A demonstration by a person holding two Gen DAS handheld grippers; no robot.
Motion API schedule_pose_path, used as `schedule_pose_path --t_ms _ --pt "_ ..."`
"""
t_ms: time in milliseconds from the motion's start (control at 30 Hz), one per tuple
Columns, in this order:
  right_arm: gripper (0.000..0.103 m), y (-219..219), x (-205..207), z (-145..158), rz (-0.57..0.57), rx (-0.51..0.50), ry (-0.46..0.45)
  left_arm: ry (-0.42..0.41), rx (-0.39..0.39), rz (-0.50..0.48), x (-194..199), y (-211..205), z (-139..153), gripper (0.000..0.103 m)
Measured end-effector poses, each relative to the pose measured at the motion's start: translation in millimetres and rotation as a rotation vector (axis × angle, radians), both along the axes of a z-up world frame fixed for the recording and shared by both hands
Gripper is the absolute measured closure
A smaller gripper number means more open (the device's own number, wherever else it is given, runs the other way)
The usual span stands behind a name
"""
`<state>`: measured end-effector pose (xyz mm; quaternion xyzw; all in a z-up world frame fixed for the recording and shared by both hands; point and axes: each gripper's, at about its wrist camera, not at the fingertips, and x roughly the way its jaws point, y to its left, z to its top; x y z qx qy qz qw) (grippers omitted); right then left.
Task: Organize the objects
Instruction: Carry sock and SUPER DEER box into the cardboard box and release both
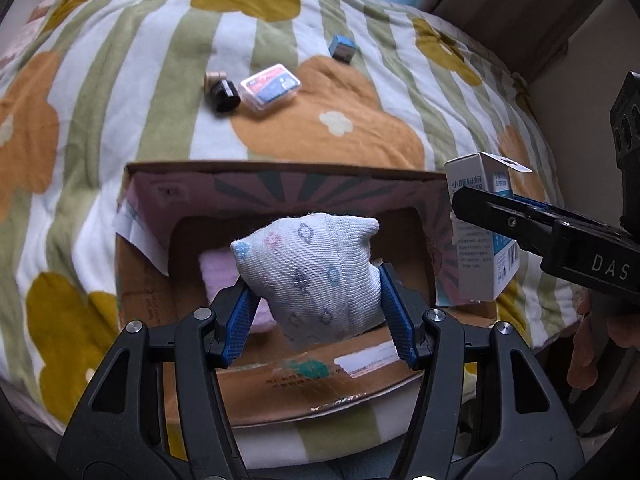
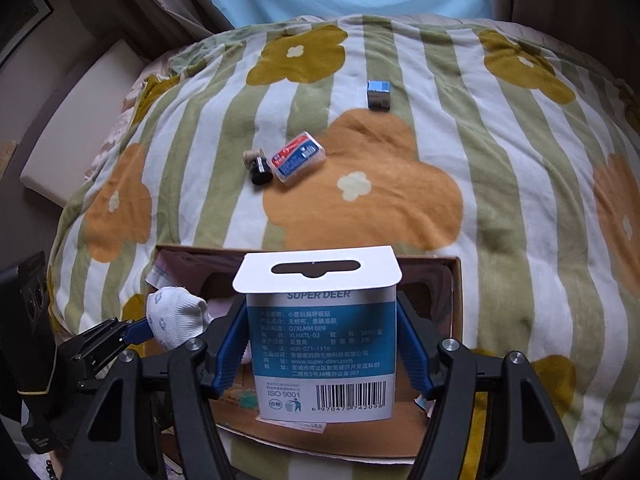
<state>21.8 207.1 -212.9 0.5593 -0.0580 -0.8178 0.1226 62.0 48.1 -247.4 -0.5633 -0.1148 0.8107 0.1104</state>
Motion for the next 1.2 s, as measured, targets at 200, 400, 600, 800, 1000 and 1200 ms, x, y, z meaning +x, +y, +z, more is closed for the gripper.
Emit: schedule_pose_path --t_ms 200,400,600,800,1000,1200 --pt "0.040 16.5 17.7 -34.0 -0.006 0.021 -0.065 -0.050 -0.034 -0.029 7.2 10.9 -27.4 0.048" --pt "0.040 23.8 20.0 -44.2 -0.015 0.017 -0.096 -0.056 -0.061 -0.030 7.1 12.4 -31.3 0.048" --pt "0.040 26.6 21.0 -44.3 -0.020 0.007 -0.106 -0.049 -0.092 -0.040 4.5 10.9 -26.6 0.048" --pt "0.040 29.0 20.8 -46.1 -0.027 -0.004 -0.121 -0.057 -0.097 -0.057 2.4 9.2 -25.0 0.044" --pt "0.016 25.0 24.5 -41.6 -0.019 -0.016 -0.080 -0.026 -0.070 -0.052 7.1 7.2 -19.1 0.000" --pt "0.007 23.9 24.6 -34.4 -0.005 -0.013 -0.052 -0.017 -0.076 -0.038 10.3 -1.4 -13.5 0.000"
